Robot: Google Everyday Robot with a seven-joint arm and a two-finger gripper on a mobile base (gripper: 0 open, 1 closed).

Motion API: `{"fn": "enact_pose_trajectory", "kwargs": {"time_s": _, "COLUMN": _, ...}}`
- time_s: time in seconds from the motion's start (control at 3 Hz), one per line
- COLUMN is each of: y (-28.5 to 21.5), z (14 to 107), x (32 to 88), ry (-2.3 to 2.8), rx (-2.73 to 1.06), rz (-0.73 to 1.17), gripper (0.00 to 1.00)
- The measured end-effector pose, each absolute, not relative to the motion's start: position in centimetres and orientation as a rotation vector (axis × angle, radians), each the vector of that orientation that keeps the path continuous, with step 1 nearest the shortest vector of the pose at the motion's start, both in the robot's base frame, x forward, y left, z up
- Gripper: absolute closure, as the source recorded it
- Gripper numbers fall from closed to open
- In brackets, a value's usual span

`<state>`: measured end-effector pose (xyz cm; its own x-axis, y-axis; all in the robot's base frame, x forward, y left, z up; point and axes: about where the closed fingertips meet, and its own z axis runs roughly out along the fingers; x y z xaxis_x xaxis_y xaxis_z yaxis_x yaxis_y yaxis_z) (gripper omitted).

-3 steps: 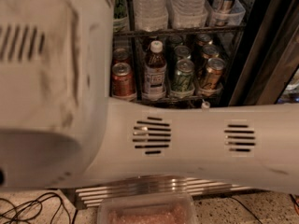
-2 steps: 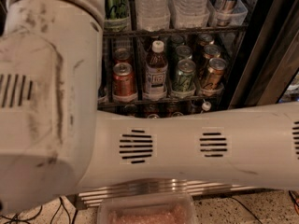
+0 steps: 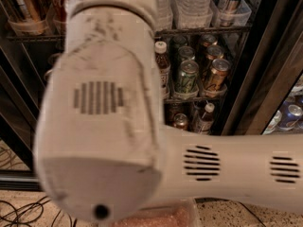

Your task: Pick green can from top shelf of fridge

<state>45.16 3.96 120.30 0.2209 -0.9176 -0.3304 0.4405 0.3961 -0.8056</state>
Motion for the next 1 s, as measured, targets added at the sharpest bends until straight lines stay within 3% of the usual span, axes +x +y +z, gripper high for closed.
{"fn": "enact_pose_trajectory", "kwargs": {"time_s": 1.0, "y": -1.2, "z": 117.6, "x": 44.5, "ry": 1.088, "rx": -0.735, "rz": -0.381, "gripper": 1.00}}
